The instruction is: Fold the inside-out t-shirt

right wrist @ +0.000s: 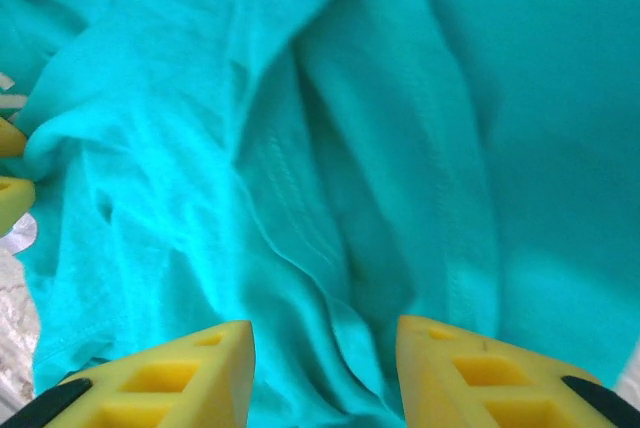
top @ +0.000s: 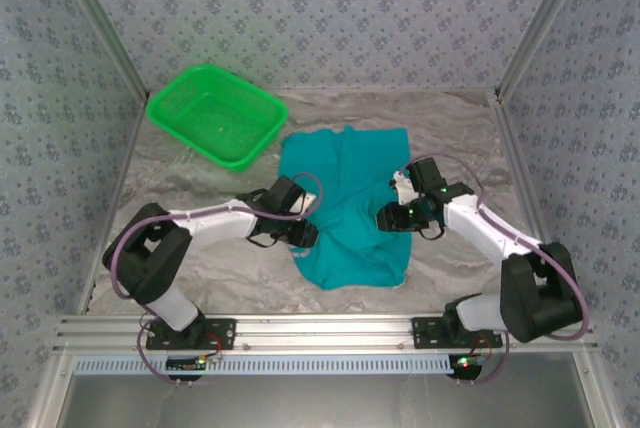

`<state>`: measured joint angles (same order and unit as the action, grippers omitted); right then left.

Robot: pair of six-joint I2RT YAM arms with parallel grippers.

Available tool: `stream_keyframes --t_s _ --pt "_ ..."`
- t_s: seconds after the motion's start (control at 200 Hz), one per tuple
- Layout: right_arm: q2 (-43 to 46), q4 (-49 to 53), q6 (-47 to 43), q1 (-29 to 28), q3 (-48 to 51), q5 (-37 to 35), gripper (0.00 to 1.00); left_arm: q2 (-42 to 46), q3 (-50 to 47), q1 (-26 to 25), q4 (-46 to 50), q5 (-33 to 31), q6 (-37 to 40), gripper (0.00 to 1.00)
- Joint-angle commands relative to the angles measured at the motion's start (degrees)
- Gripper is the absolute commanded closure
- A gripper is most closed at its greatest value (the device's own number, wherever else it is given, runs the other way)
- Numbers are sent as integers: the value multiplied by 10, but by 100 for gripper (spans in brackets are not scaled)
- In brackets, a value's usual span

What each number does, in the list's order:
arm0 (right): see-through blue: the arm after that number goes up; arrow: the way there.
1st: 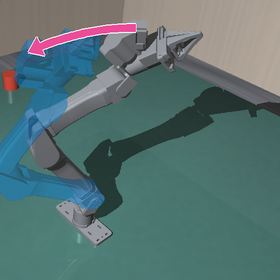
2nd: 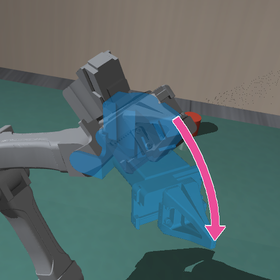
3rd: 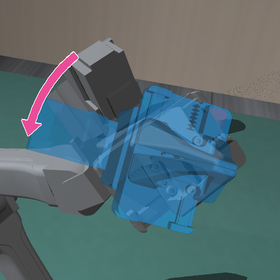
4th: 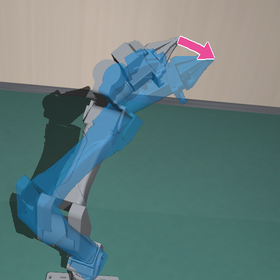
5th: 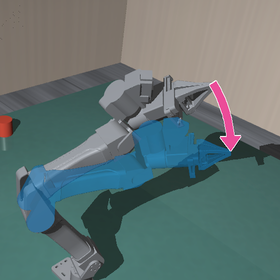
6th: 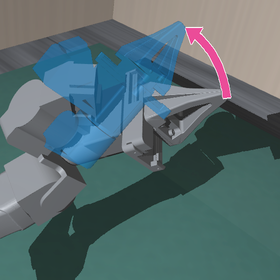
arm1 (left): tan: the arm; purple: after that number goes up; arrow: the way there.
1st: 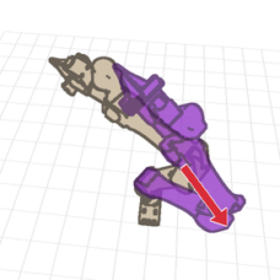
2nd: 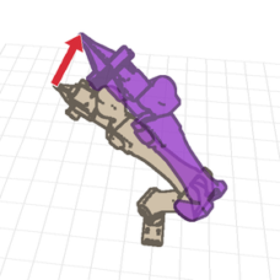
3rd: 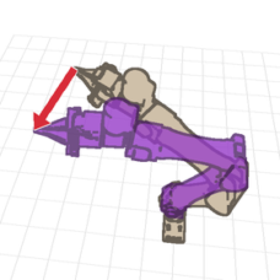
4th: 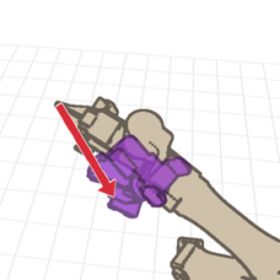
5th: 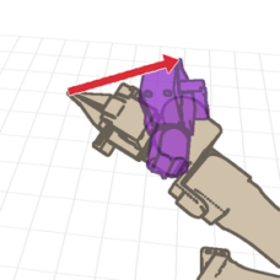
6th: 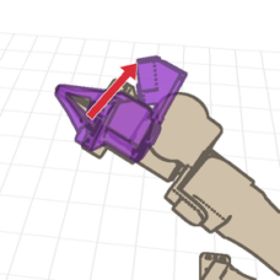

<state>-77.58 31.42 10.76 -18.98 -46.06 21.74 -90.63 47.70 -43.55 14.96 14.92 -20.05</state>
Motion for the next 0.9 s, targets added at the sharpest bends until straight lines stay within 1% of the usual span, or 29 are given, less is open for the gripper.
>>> stream_keyframes --t_s 0.0,0.045,0.14,0.2,0.305,0.39,0.52,0.645,0.745,0.845,0.895 --pt "-37 9 -42 -11 -27 30 56 49 -10 -16 46 30 -15 58" --pt "-47 11 -46 -14 -30 16 56 60 -22 -22 45 36 -26 58" --pt "-66 7 -49 -7 -25 5 62 67 -53 -28 14 37 -48 58" --pt "-76 6 -50 1 -22 9 75 61 -65 -28 4 17 -56 59" --pt "-75 4 -46 12 -14 13 93 46 -73 -28 7 -23 -59 62" --pt "-54 -1 -39 22 -4 25 100 39 -80 -26 20 -59 -56 67" --pt "-19 2 -23 48 11 41 100 30 -83 -18 42 -91 -38 69" --pt "2 27 13 88 21 -4 100 25 -79 -5 46 -93 -27 69" --pt "7 28 23 103 30 22 100 26 -76 0 48 -86 -16 69" --pt "1 46 30 98 31 37 77 35 -64 0 45 -43 6 63" --pt "7 46 36 94 34 35 70 45 -57 0 41 -13 13 60"
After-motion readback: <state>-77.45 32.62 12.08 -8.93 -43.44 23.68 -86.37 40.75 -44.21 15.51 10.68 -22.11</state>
